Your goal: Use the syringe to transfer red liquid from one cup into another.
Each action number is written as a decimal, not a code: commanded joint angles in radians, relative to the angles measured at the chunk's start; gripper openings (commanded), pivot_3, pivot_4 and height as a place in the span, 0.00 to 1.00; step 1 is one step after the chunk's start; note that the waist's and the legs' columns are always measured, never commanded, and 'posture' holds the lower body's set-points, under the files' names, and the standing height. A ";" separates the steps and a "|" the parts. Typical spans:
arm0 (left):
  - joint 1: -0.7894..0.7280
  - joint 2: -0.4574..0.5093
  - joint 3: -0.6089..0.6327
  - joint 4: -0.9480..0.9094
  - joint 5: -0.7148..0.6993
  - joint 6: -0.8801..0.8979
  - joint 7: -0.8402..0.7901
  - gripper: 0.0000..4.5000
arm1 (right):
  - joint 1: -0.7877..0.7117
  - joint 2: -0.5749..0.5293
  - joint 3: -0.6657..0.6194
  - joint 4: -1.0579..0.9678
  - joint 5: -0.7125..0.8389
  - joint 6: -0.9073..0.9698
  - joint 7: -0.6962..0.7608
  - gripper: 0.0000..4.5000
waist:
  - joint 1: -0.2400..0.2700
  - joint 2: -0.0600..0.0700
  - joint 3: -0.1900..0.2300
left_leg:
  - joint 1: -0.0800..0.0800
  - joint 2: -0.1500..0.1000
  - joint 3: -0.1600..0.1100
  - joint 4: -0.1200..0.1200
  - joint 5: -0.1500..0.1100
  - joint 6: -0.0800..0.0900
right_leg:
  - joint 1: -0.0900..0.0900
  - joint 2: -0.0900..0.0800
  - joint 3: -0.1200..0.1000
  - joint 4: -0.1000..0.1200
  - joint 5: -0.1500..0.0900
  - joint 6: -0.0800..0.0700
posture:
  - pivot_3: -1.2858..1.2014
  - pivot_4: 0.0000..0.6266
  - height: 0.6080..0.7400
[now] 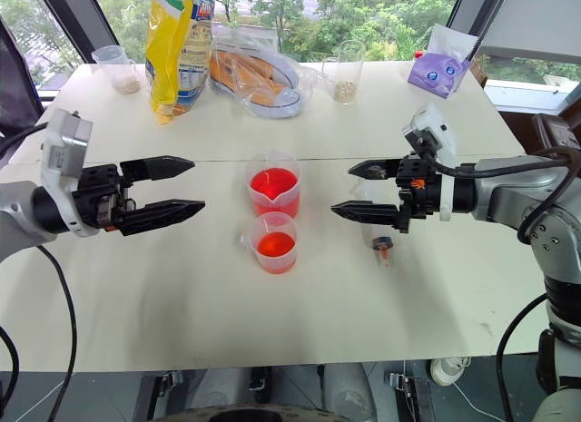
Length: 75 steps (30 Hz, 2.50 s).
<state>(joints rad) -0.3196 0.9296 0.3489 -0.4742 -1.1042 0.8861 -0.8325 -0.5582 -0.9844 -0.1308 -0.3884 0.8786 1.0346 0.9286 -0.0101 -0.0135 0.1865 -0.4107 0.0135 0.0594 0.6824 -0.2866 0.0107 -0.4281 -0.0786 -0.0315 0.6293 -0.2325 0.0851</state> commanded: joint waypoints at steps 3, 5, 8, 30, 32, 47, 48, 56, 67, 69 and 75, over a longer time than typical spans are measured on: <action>-0.003 -0.006 0.029 -0.013 -0.022 -0.016 0.006 1.00 | -0.013 -0.022 -0.036 -0.010 0.007 -0.004 0.002 0.98 | 0.000 0.000 0.000 | 0.000 0.000 0.000 0.000 0.000 0.000 | 0.000 0.000 0.000 0.000 0.000 0.000 | 0.52 0.24 1.00; -0.006 -0.016 0.031 -0.016 -0.039 -0.016 0.011 1.00 | -0.010 -0.025 -0.038 -0.013 0.011 0.000 0.003 0.98 | 0.000 0.000 0.000 | 0.000 0.000 0.000 0.000 0.000 0.000 | 0.000 0.000 0.000 0.000 0.000 0.000 | 0.52 0.24 1.00; -0.008 -0.018 0.033 -0.020 -0.048 -0.016 0.020 1.00 | -0.005 -0.031 -0.040 -0.014 0.013 0.003 0.003 0.98 | 0.000 0.000 0.000 | 0.000 0.000 0.000 0.000 0.000 0.000 | 0.000 0.000 0.000 0.000 0.000 0.000 | 0.52 0.24 1.00; -0.006 -0.054 -0.020 -0.033 -0.055 -0.027 0.057 1.00 | -0.166 -0.014 0.100 0.085 -0.068 0.298 -0.217 0.98 | -0.005 0.000 0.000 | 0.001 0.000 0.001 0.001 0.000 0.000 | 0.000 0.000 0.001 0.001 0.000 -0.001 | 0.52 0.24 1.00; -0.019 -0.059 -0.038 -0.020 -0.039 -0.034 0.046 1.00 | -0.242 0.037 0.128 0.151 -0.091 0.401 -0.275 0.98 | -0.003 0.000 0.000 | 0.001 0.000 0.001 0.001 0.000 -0.001 | 0.000 0.000 0.001 0.001 0.000 -0.001 | 0.52 0.24 1.00; -0.027 -0.151 -0.113 -0.013 0.050 -0.096 0.035 1.00 | -0.573 0.191 0.446 0.629 -0.307 0.580 -0.397 0.98 | -0.005 0.000 0.000 | 0.000 -0.001 0.002 0.000 0.000 0.001 | -0.001 0.000 0.001 0.001 0.003 0.002 | 0.52 0.24 1.00; -0.017 -0.156 -0.110 -0.020 0.051 -0.098 0.041 1.00 | -0.586 0.206 0.456 0.661 -0.325 0.575 -0.397 0.98 | -0.004 0.000 0.000 | 0.000 -0.001 0.002 0.000 0.000 0.001 | -0.001 0.000 0.001 0.001 0.003 0.002 | 0.52 0.24 1.00; 0.024 -0.156 -0.081 -0.041 0.059 -0.119 0.059 1.00 | -0.620 0.308 0.569 0.904 -0.448 0.455 -0.327 0.98 | -0.003 0.000 0.000 | 0.000 -0.001 0.002 0.000 0.000 0.001 | -0.001 0.000 0.001 0.001 0.003 0.002 | 0.52 0.24 1.00; 0.037 -0.146 -0.061 -0.054 0.065 -0.122 0.061 1.00 | -0.598 0.363 0.604 0.973 -0.560 0.392 -0.249 0.44 | -0.007 0.000 -0.001 | 0.001 -0.001 0.002 0.000 0.000 0.001 | 0.000 0.000 0.001 0.001 0.003 0.002 | 0.52 0.24 1.00; 0.035 -0.141 -0.060 -0.050 0.066 -0.122 0.057 1.00 | -0.595 0.368 0.600 0.964 -0.569 0.399 -0.243 0.32 | -0.008 -0.001 -0.001 | 0.001 -0.001 0.002 0.000 0.000 0.001 | 0.000 0.001 0.001 0.001 0.003 0.002 | 0.52 0.24 1.00; -0.004 -0.113 -0.052 -0.005 0.065 -0.122 0.029 1.00 | -0.577 0.354 0.493 0.835 -0.566 0.425 -0.267 0.32 | -0.006 0.000 0.000 | 0.001 0.000 0.002 0.000 0.000 0.000 | 0.000 0.001 0.001 0.001 0.003 0.002 | 0.52 0.24 1.00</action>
<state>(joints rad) -0.2996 0.8019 0.2605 -0.4759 -1.0347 0.7784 -0.7903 -1.1247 -0.6268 0.4140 0.5127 0.3001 1.4573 0.6671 -0.0165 -0.0138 0.1860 -0.4099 0.0130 0.0610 0.6827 -0.2868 0.0112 -0.4285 -0.0780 -0.0309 0.6305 -0.2297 0.0875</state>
